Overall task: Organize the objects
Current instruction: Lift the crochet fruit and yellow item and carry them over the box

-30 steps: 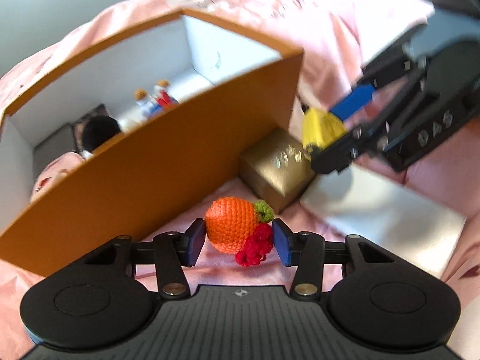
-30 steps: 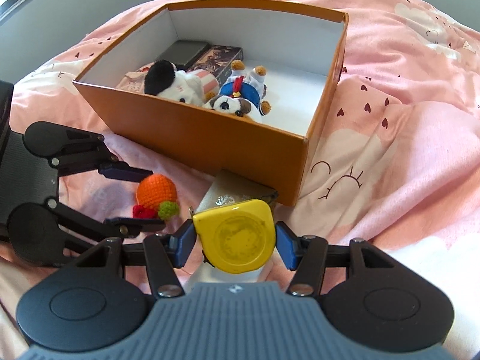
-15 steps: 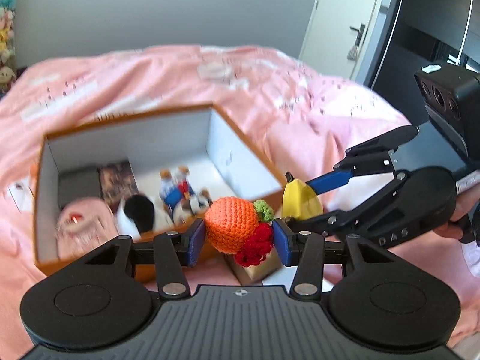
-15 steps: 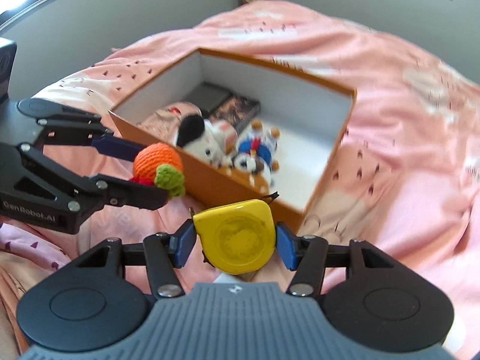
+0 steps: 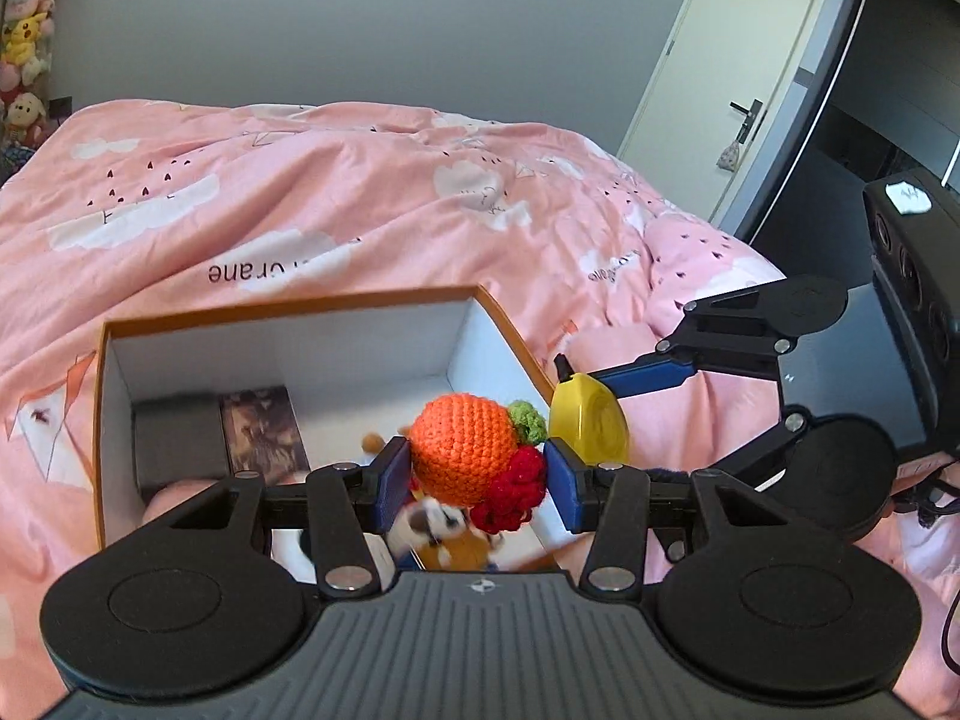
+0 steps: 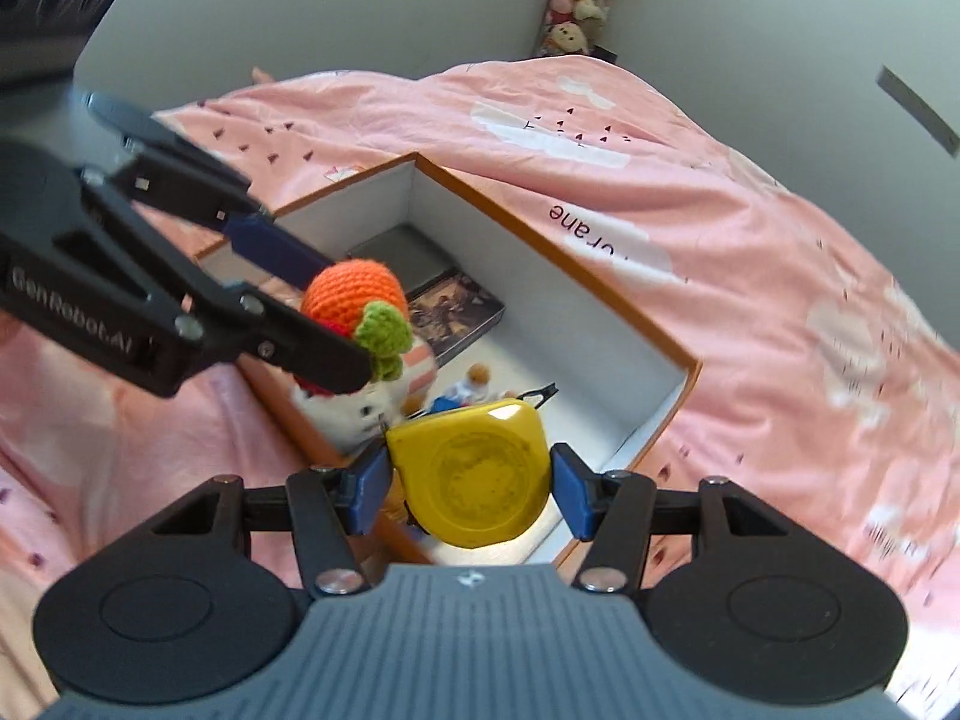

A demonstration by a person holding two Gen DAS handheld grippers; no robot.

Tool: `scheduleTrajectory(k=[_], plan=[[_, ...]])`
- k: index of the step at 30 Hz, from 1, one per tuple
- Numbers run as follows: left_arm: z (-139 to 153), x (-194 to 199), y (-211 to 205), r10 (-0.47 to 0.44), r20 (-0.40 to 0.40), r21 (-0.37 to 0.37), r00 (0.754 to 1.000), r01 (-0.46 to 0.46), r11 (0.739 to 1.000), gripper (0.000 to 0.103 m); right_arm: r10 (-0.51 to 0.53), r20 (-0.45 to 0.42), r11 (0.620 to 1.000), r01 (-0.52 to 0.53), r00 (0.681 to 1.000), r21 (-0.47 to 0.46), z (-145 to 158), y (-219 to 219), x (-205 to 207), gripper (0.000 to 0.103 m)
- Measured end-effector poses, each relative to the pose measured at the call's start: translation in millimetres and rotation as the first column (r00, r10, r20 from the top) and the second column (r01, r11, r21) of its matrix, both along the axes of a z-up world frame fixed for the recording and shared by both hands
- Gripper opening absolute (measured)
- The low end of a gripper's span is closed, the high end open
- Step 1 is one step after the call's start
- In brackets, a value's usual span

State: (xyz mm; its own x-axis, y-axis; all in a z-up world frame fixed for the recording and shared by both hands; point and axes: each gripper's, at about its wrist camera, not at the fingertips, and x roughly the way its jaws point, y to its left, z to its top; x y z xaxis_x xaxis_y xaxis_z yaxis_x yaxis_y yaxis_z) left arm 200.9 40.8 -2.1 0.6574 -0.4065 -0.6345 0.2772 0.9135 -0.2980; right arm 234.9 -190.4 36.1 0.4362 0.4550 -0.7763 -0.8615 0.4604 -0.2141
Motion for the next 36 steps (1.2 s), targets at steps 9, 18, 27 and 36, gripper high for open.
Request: scheduleTrajectory(k=[9,18,27,36], plan=[[-19,72,12,-0.102,-0.063,0.031,0.993,0.104,0.994,0.055,0.134,0.066,0.981,-0.123,0.989,-0.152,-23,39,65,0.059],[-63,131,16,-0.15,-0.158,0.128,0.976,0.171,0.977,0.055,0.223,-0.002,0.938,-0.215,0.975,-0.272,-72,72,119,0.059],[-96,155,17,-0.157,-0.218,0.16,0.963,0.194,0.968,0.055,0.119,-0.096,0.953,-0.141,0.988,-0.268,-103,91,152,0.059],[-113,167,18,-0.204,-0.271,0.208,0.941,0.265,0.942,0.056,0.174,-0.152,0.945,-0.208,0.973,-0.251,-118,100,152,0.058]])
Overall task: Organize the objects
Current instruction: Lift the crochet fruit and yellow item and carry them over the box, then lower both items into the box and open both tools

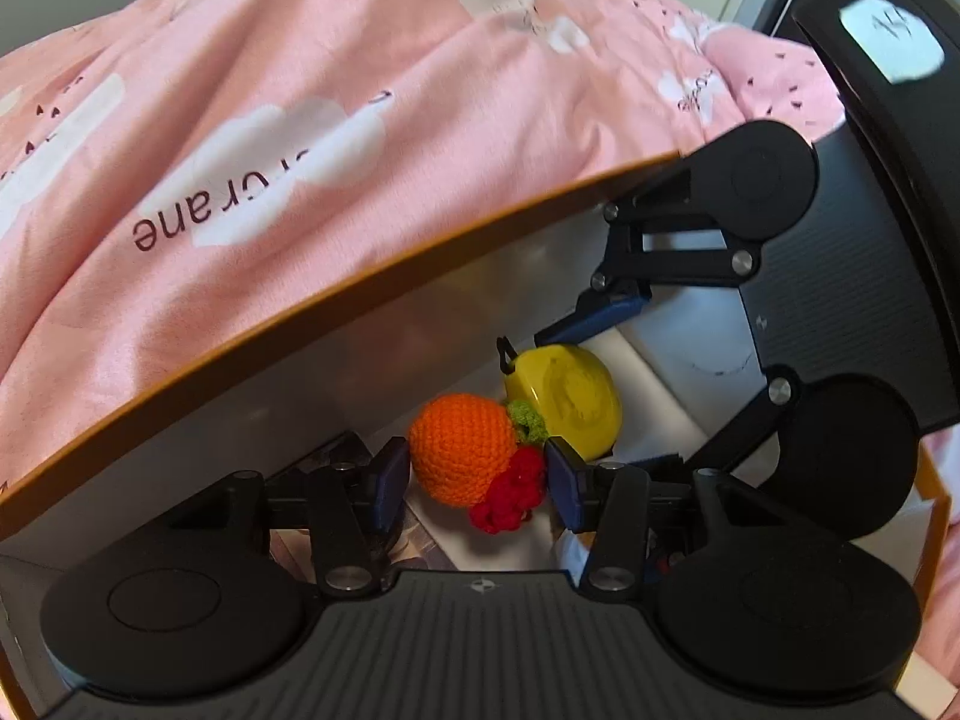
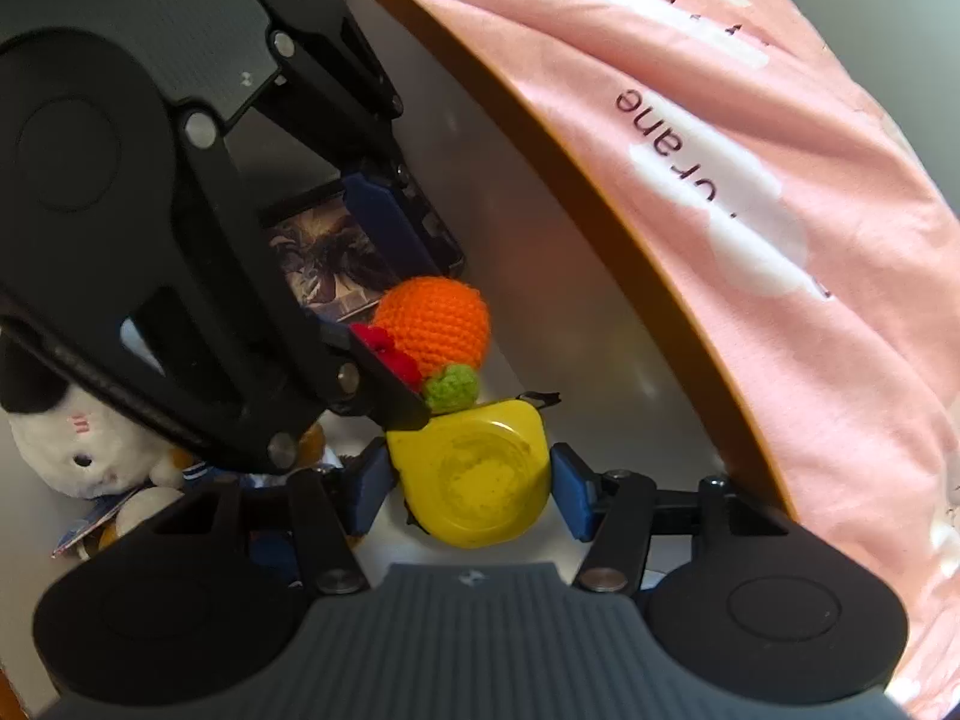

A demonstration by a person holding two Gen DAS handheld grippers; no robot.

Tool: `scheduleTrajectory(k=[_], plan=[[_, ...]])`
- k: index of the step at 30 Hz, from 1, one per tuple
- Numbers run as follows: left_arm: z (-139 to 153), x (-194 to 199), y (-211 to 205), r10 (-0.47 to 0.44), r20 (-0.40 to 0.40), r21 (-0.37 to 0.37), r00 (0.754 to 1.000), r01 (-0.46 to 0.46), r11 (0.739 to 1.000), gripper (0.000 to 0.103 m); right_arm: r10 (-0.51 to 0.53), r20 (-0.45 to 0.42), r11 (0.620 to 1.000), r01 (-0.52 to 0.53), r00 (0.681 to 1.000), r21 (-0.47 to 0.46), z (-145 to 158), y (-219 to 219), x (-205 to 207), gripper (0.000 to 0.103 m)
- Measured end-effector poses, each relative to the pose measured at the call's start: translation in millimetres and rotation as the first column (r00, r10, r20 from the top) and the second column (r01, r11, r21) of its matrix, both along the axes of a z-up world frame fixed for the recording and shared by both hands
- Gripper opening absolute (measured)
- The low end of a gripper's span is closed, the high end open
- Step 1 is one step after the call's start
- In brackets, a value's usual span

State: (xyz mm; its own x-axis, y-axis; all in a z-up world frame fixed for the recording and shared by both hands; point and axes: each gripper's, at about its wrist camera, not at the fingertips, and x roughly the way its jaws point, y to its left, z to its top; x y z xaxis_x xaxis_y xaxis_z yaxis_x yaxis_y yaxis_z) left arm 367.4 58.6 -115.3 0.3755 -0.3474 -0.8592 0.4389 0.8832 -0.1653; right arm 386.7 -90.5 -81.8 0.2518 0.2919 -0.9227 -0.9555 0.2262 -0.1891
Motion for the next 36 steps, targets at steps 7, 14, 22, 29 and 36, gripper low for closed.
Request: scheduleTrajectory(k=[7,14,22,29,36], plan=[[-3,-1,6,0.013,-0.005,0.013,1.0,-0.013,1.0,0.071,0.02,-0.037,0.999,-0.021,0.999,-0.03,-4,7,3,0.058],[9,-15,19,0.049,0.028,-0.014,0.998,-0.049,0.999,0.068,-0.008,-0.065,0.999,0.005,0.998,-0.041,-4,13,4,0.058],[15,-26,11,0.028,0.053,0.043,0.998,-0.03,0.999,0.036,-0.009,-0.067,0.999,0.006,0.998,-0.046,-2,17,4,0.059],[10,-26,3,0.005,0.052,0.083,0.999,-0.009,0.997,0.029,-0.05,-0.072,0.998,0.046,0.996,-0.053,3,20,4,0.06],[9,-28,-1,-0.034,0.072,0.174,0.997,0.021,0.984,0.027,-0.087,-0.092,0.994,0.081,0.992,-0.069,17,19,9,0.05]])
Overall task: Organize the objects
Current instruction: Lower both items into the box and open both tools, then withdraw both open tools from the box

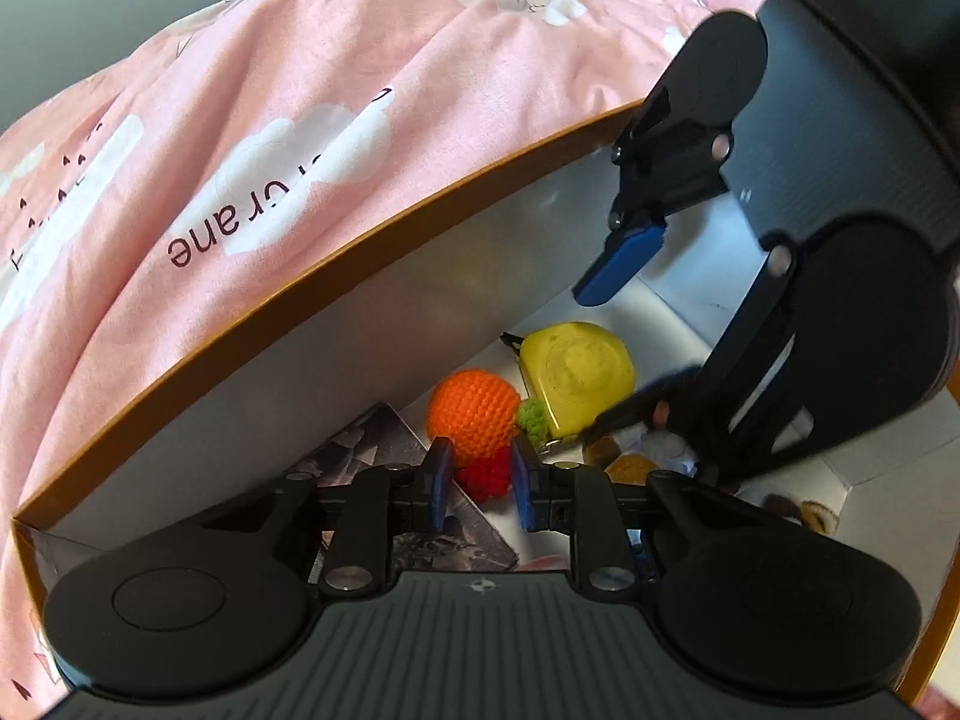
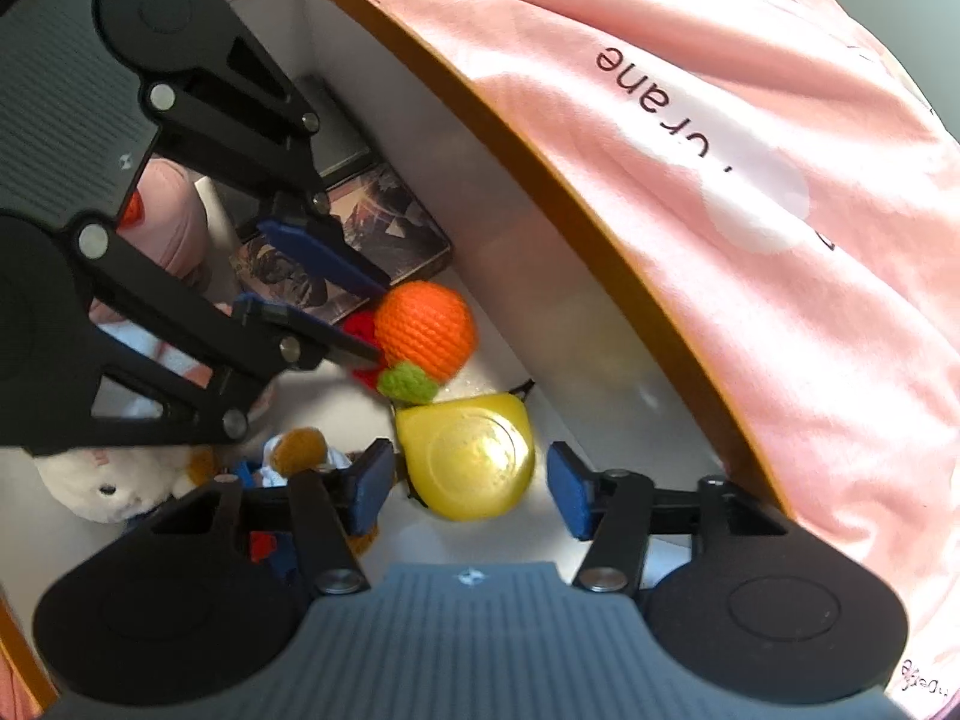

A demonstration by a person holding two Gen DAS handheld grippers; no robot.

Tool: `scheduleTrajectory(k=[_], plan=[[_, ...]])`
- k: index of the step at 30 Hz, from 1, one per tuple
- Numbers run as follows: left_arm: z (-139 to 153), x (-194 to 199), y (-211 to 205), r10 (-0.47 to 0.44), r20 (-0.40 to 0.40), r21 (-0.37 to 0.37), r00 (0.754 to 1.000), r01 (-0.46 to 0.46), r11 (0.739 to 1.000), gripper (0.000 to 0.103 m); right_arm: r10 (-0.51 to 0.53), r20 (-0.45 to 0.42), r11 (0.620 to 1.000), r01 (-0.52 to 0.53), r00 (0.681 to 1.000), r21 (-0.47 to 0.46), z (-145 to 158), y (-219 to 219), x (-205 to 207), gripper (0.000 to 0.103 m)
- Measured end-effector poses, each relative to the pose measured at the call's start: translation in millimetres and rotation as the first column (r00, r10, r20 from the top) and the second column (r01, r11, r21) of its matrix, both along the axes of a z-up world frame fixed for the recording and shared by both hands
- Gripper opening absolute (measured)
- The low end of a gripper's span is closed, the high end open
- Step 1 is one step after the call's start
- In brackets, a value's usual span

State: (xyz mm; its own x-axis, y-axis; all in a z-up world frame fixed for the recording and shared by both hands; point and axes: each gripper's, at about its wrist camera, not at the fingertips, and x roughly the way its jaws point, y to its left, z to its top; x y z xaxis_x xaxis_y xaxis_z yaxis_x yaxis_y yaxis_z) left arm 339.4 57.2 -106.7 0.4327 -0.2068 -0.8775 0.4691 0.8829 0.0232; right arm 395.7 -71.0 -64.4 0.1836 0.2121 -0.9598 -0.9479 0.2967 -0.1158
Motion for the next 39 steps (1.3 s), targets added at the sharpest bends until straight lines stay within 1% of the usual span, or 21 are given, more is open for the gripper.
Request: scheduleTrajectory(k=[1,2,3,4,5,7,12,15,16,18,19,22,25,27,31,34,37,39], plan=[[0,0,0,-0.001,0.0,0.001,1.0,0.001,1.0,0.027,0.007,-0.003,1.0,-0.007,1.0,-0.014,1,1,0,0.045],[0,1,0,-0.002,0.001,0.003,1.0,0.002,1.0,0.027,0.019,-0.004,0.999,-0.019,1.0,-0.038,1,2,-1,0.032],[0,1,1,0.0,0.005,0.009,1.0,0.0,1.0,0.027,0.029,-0.003,0.997,-0.029,1.0,-0.068,0,3,-1,0.022],[1,1,0,0.003,0.014,0.02,1.0,-0.004,1.0,0.027,0.033,0.001,0.995,-0.033,0.999,-0.096,-2,4,-1,0.02],[1,1,0,0.007,0.022,0.034,1.0,-0.008,0.999,0.027,0.034,0.006,0.992,-0.033,0.999,-0.119,-4,5,-1,0.019],[1,2,1,0.017,0.028,0.047,0.999,-0.018,0.999,0.027,0.04,0.006,0.99,-0.039,0.999,-0.133,-5,7,-2,0.019],[2,2,8,0.027,0.022,0.025,0.999,-0.028,0.999,0.027,0.055,0.017,0.984,-0.051,0.998,-0.168,0,15,-4,0.019],[2,4,7,0.032,0.02,0.012,0.999,-0.032,0.999,0.027,0.051,-0.043,0.983,-0.057,0.998,-0.173,5,15,-1,0.019],[2,4,8,0.037,0.019,0.006,0.999,-0.037,0.999,0.027,0.05,-0.041,0.982,-0.056,0.998,-0.183,3,15,-1,0.019],[3,6,10,0.046,0.018,-0.007,0.999,-0.046,0.999,0.027,0.08,-0.017,0.971,-0.082,0.997,-0.223,-7,17,-6,0.019],[4,-4,0,0.048,0.018,-0.013,0.999,-0.048,0.999,0.027,0.091,-0.006,0.97,-0.09,0.996,-0.227,-11,19,-8,0.019],[7,-6,1,0.049,0.017,-0.026,0.999,-0.049,0.998,0.027,0.104,0.011,0.978,-0.1,0.995,-0.184,-14,23,-8,0.018],[7,-6,1,0.052,0.014,-0.026,0.999,-0.051,0.998,0.027,0.12,0.048,0.98,-0.11,0.992,-0.167,-14,29,-8,0.016],[4,-4,0,0.058,0.012,-0.027,0.998,-0.057,0.998,0.027,0.146,0.08,0.975,-0.13,0.986,-0.181,-14,33,-8,0.016],[3,-4,1,0.073,0.003,-0.045,0.997,-0.072,0.996,0.027,0.207,0.162,0.964,-0.173,0.965,-0.2,-16,37,-12,0.015],[5,-7,0,0.081,0.005,-0.055,0.997,-0.08,0.995,0.027,0.196,0.162,0.968,-0.164,0.967,-0.188,-14,39,-11,0.014],[12,-14,-1,0.09,0.019,-0.071,0.996,-0.088,0.994,0.027,0.174,0.151,0.974,-0.147,0.973,-0.17,-5,40,-11,0.015],[21,-21,-3,0.104,0.032,-0.086,0.994,-0.101,0.991,0.027,0.145,0.162,0.98,-0.119,0.976,-0.156,4,40,-11,0.018]])
